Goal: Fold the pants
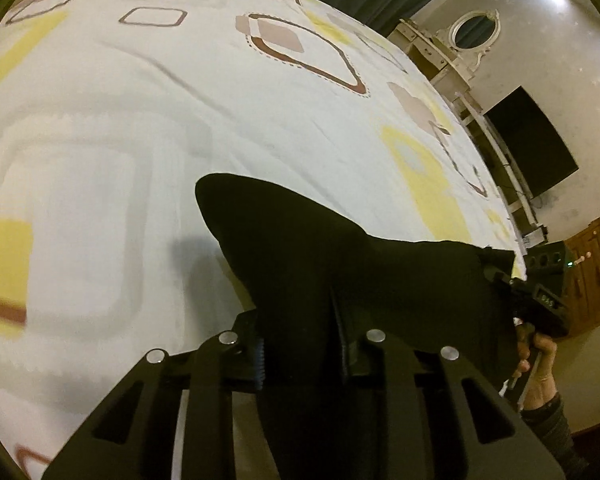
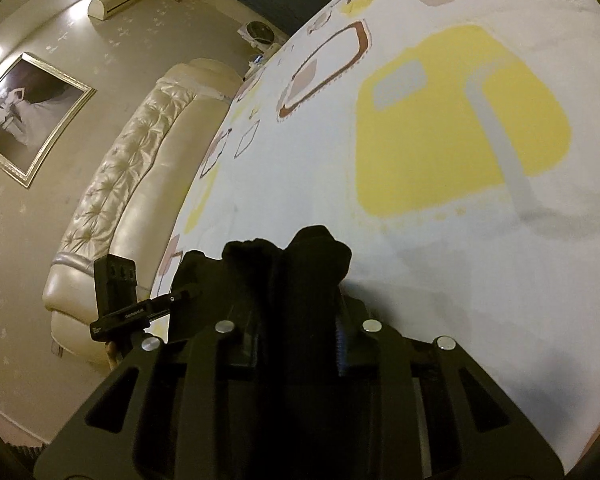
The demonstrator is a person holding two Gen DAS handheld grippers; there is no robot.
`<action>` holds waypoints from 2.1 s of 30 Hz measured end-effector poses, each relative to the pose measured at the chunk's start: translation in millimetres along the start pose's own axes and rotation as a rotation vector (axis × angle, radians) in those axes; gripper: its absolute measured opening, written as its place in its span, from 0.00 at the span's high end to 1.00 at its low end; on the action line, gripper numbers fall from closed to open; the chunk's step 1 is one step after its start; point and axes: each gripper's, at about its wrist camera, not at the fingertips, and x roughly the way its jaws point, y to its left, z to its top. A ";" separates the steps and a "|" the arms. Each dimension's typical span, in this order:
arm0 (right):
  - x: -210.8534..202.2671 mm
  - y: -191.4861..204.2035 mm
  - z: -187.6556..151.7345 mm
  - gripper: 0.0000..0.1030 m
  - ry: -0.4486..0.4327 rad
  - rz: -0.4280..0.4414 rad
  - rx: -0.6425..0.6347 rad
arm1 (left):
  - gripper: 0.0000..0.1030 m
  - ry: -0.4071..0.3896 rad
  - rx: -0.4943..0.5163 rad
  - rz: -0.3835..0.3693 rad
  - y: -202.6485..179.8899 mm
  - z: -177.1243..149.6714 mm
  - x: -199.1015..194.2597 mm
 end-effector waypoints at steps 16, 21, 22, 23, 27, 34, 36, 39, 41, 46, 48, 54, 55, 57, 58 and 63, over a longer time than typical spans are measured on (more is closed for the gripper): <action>42.1 -46.2 30.9 0.74 0.002 0.022 0.160 | 0.73 -0.006 0.043 0.098 9.7 36.0 33.1; 42.5 -48.2 30.6 0.74 0.001 0.031 0.167 | 0.72 -0.015 0.030 0.082 12.0 34.3 32.2; 42.5 -48.2 30.6 0.74 0.001 0.031 0.168 | 0.72 -0.016 0.028 0.079 12.6 34.5 32.4; 42.4 -48.1 30.5 0.74 0.001 0.032 0.168 | 0.72 -0.016 0.025 0.076 13.1 34.7 32.5; 41.9 -45.1 30.1 0.73 -0.001 0.035 0.172 | 0.71 -0.018 0.020 0.063 14.9 35.3 32.4; 41.4 -43.5 28.4 0.71 0.000 0.041 0.176 | 0.65 -0.019 0.020 0.055 16.9 35.9 33.1; 40.8 -43.3 27.8 0.68 -0.002 0.047 0.185 | 0.46 -0.024 0.015 0.051 18.1 35.0 31.8; 37.6 -40.9 25.7 0.59 -0.011 0.060 0.194 | 0.26 -0.033 -0.004 0.031 21.1 30.7 27.1; 31.7 -37.1 24.1 0.49 -0.027 0.069 0.207 | 0.24 -0.026 -0.006 0.016 21.6 24.7 22.8; 6.5 -34.8 12.3 0.36 -0.060 0.073 0.234 | 0.19 -0.007 -0.042 -0.018 27.0 2.4 5.7; -6.1 -33.4 3.3 0.34 -0.060 0.062 0.238 | 0.17 -0.005 -0.059 -0.029 29.5 -12.1 -4.7; -31.1 -26.6 -30.6 0.31 -0.032 0.035 0.259 | 0.17 0.020 -0.125 -0.104 31.7 -56.7 -27.8; -33.5 -23.9 -37.9 0.30 -0.028 0.035 0.259 | 0.17 0.025 -0.132 -0.114 30.4 -62.2 -29.2; -34.3 -22.8 -46.0 0.29 -0.022 0.041 0.269 | 0.17 0.032 -0.153 -0.142 26.7 -72.6 -30.2; -32.4 -23.3 -51.8 0.29 -0.015 0.045 0.277 | 0.17 0.037 -0.165 -0.157 24.7 -76.1 -29.1; -21.5 -18.4 -60.7 0.29 -0.022 0.017 0.260 | 0.16 0.043 -0.212 -0.198 16.3 -81.1 -18.4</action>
